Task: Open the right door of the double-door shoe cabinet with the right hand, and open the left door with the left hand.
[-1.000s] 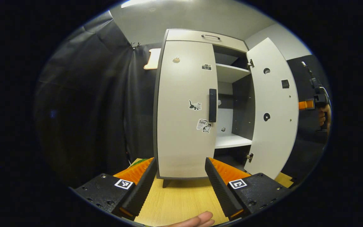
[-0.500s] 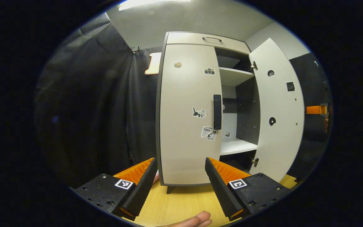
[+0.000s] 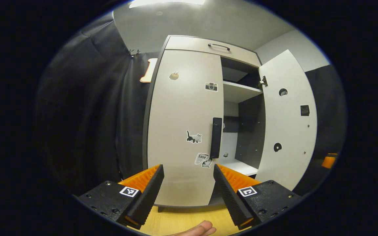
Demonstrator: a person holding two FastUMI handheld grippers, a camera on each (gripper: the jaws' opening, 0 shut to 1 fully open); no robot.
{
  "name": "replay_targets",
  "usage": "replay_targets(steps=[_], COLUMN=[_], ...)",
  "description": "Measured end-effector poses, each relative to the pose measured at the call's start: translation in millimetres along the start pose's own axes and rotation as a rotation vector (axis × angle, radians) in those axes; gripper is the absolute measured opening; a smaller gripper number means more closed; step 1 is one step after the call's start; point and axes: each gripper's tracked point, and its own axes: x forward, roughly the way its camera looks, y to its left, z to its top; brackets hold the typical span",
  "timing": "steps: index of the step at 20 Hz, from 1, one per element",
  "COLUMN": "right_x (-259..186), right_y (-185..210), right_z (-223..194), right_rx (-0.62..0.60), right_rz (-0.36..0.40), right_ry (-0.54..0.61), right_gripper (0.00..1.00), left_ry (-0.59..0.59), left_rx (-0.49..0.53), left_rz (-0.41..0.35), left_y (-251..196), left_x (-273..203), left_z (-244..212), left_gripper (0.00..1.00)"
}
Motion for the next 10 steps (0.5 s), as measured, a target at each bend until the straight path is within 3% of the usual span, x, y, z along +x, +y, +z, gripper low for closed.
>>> replay_targets(steps=[6,10], right_x=[-16.9,-22.4], right_y=[26.1,30.8], right_z=[-18.4,-33.9], right_rx=[0.011,-0.013], right_rz=[0.047,0.069], right_ry=[-0.007,-0.003], right_gripper=[1.0,1.0], left_ry=[0.017,0.012], left_rx=[-0.048,0.003], left_rz=[-0.062,-0.073], left_y=[-36.4,-61.3], left_x=[79.1,117.0], left_z=[12.1,10.3], left_gripper=[0.95,0.95])
